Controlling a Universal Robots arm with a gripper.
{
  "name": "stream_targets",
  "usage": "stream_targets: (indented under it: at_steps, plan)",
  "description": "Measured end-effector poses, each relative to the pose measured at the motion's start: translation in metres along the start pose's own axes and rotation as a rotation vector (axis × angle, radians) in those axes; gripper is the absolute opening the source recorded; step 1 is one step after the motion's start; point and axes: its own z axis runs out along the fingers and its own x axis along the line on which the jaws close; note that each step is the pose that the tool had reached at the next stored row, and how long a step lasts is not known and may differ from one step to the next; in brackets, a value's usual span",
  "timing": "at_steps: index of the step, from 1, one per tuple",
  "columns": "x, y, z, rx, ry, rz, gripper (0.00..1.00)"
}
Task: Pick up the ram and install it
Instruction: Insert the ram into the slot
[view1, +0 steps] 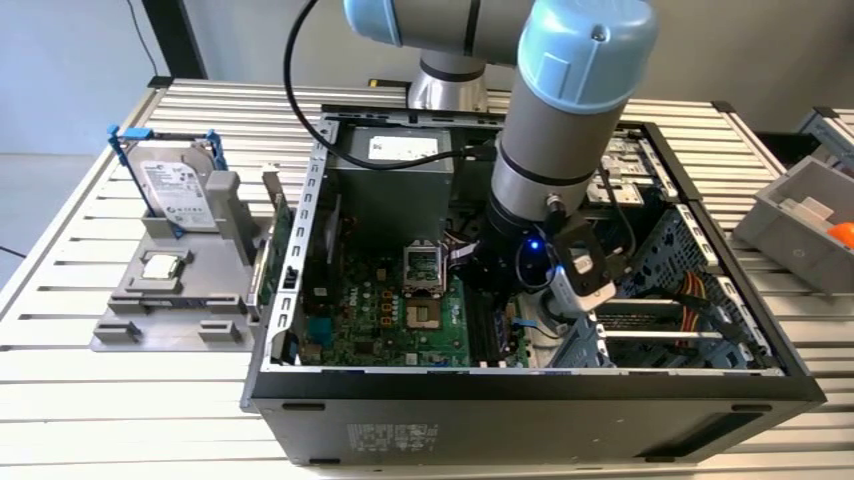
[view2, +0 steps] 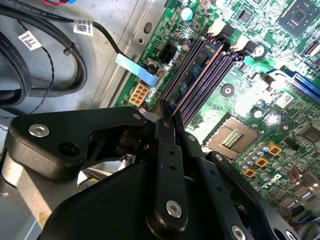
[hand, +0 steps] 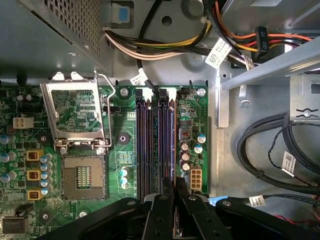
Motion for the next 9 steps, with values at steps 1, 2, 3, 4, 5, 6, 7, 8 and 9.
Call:
stream_targets:
  at_steps: [1,2,3,4,5,6,7,8,9]
  plan:
    - [0.0,0.0,0.0001,0.0001,0.0,0.001,0.0]
    - [-0.0001,0.0001,0.0003,0.0002,-0.0001,0.002,0.0]
    - [-0.0001,0.0002,0.0006,0.0002,-0.0001,0.004,0.0]
    - [-0.0002,0.0004,0.001,0.0006,-0.0002,0.007,0.0]
    - [-0.0001,0.0005,0.0012,0.0013,-0.0002,0.009,0.0]
    - [-0.0001,0.0007,0.0014,0.002,-0.0002,0.011,0.0]
    - [0.0,0.0008,0.0018,0.0024,-0.0003,0.013,0.0]
    - [-0.0001,0.001,0.0026,0.0021,-0.0005,0.015,0.0]
    - [-0.0001,0.0011,0.0033,0.0034,-0.0005,0.017,0.0]
